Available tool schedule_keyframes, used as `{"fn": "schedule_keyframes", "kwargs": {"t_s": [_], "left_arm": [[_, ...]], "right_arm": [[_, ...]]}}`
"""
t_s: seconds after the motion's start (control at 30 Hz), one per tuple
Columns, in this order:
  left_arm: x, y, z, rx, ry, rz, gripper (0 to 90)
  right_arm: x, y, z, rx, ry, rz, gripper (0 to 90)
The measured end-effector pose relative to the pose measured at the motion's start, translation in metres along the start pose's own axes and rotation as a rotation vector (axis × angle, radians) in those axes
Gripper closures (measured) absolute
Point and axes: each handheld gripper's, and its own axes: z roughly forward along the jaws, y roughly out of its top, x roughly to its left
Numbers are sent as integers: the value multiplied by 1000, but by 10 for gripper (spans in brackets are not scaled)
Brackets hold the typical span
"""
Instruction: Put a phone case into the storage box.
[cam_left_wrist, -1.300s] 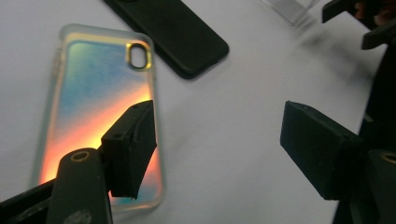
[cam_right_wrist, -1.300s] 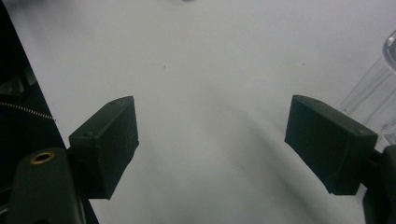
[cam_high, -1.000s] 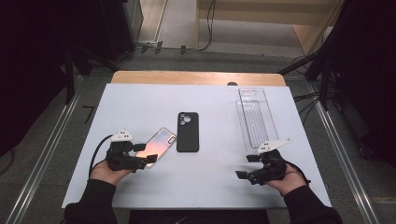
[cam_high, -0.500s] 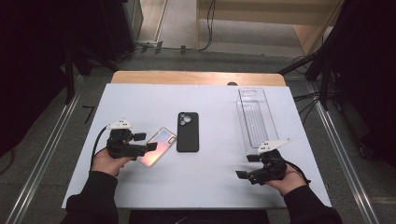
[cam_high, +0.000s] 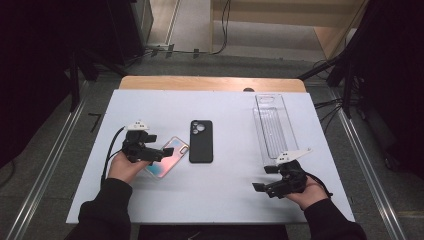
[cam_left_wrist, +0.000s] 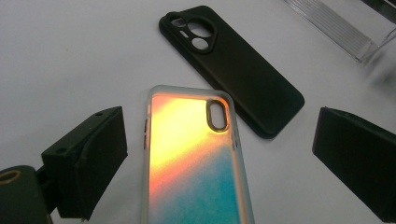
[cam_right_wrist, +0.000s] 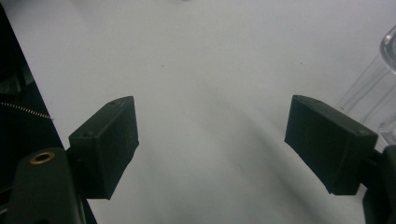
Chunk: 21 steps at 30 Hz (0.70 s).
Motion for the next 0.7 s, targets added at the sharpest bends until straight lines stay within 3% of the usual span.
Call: {"fn": "schedule_keyframes", "kwargs": {"t_s": [0.27, 0.53, 0.63, 0.7], "left_arm": [[-5, -5, 10, 64, -3, 45, 29], [-8, -10, 20, 108, 23, 73, 29], [-7, -12, 22, 116, 45, 77, 28], [-5, -14, 24, 120, 49, 58, 28]], "right_arm": [[0, 0, 0, 1, 0, 3, 156], [0, 0, 0, 1, 1, 2, 156], [0, 0, 0, 2, 3, 3, 156], [0, 0, 0, 2, 2, 5, 156]]}}
